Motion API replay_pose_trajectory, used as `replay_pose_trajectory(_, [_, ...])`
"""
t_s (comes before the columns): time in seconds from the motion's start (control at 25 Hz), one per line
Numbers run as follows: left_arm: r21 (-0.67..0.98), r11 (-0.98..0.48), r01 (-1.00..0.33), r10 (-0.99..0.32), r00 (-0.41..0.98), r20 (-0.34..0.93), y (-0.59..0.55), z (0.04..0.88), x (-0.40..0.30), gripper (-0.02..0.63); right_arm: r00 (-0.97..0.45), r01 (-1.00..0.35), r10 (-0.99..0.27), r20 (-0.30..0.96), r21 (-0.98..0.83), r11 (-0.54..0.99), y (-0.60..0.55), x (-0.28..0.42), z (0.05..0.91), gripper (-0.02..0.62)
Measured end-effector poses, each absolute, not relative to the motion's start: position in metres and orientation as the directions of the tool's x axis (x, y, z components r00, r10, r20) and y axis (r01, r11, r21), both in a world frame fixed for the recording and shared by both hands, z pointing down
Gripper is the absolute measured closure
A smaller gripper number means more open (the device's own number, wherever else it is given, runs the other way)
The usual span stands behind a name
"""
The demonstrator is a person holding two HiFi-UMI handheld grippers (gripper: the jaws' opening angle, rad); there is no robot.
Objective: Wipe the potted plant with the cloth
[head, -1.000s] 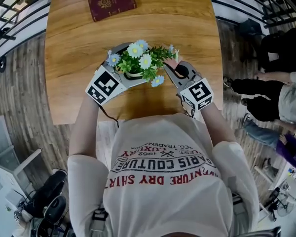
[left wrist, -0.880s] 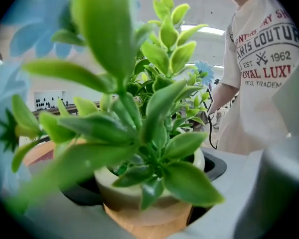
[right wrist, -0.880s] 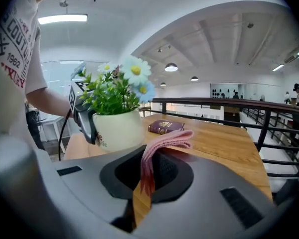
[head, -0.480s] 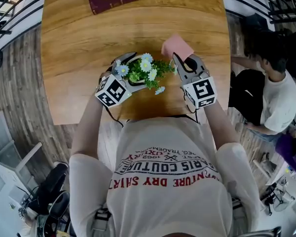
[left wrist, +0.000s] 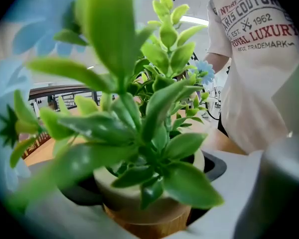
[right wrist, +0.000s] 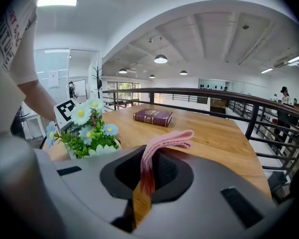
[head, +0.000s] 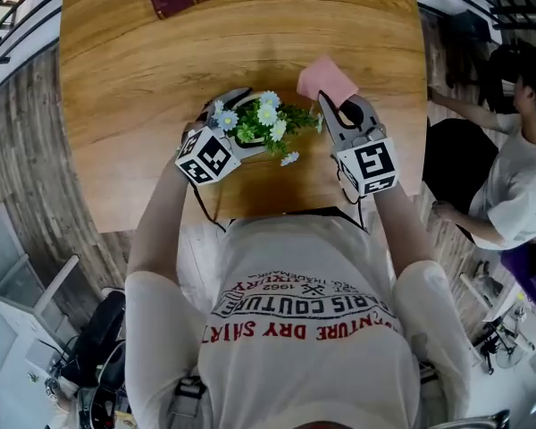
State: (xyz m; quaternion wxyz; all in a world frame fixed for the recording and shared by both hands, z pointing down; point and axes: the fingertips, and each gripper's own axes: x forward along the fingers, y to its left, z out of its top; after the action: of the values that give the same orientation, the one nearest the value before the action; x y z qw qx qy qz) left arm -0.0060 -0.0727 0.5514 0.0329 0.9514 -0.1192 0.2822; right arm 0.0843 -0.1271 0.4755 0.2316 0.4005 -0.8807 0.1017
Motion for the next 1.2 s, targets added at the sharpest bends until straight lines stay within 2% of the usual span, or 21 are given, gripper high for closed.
replay_pose_trajectory(0.16, [-0.012, -0.975, -0.222, -0.193, 0.819, 0.540, -0.076, 0.556, -0.005, 0.072, -0.562, -0.759, -0.660, 0.499, 0.006, 0.652, -0.126, 0.086, 0.478, 0.558])
replay_pose_trajectory(0.28, [-0.017, -0.967, -0.254, -0.224, 0.817, 0.531, -0.078, 0.555, -0.007, 0.071, -0.558, -0.762, -0.664, 0.498, 0.010, 0.648, -0.126, 0.088, 0.475, 0.558])
replay_pose_trajectory(0.64, [0.039, -0.874, -0.484, -0.421, 0.794, 0.438, -0.081, 0.516, -0.036, 0.071, -0.555, -0.768, -0.696, 0.456, 0.040, 0.639, -0.126, 0.082, 0.450, 0.558])
replay_pose_trajectory(1.04, [-0.044, -0.694, -0.718, -0.693, 0.650, 0.312, -0.078, 0.421, -0.080, 0.087, -0.554, -0.780, -0.742, 0.376, 0.075, 0.621, -0.115, 0.084, 0.408, 0.558])
replay_pose_trajectory(1.08, [-0.051, -0.659, -0.750, -0.729, 0.621, 0.288, -0.079, 0.409, -0.085, 0.141, -0.556, -0.783, -0.747, 0.365, 0.073, 0.618, -0.114, 0.085, 0.404, 0.558])
replay_pose_trajectory(1.12, [-0.058, -0.616, -0.785, -0.770, 0.585, 0.257, -0.081, 0.396, -0.090, 0.315, -0.558, -0.785, -0.750, 0.354, 0.069, 0.616, -0.113, 0.085, 0.400, 0.558])
replay_pose_trajectory(1.16, [-0.066, -0.577, -0.814, -0.803, 0.551, 0.225, -0.083, 0.383, -0.095, 0.442, -0.560, -0.786, -0.754, 0.343, 0.066, 0.614, -0.112, 0.085, 0.396, 0.558])
replay_pose_trajectory(1.2, [-0.076, -0.551, -0.831, -0.825, 0.529, 0.200, -0.084, 0.372, -0.097, 0.474, -0.562, -0.788, -0.757, 0.333, 0.064, 0.613, -0.111, 0.085, 0.392, 0.558])
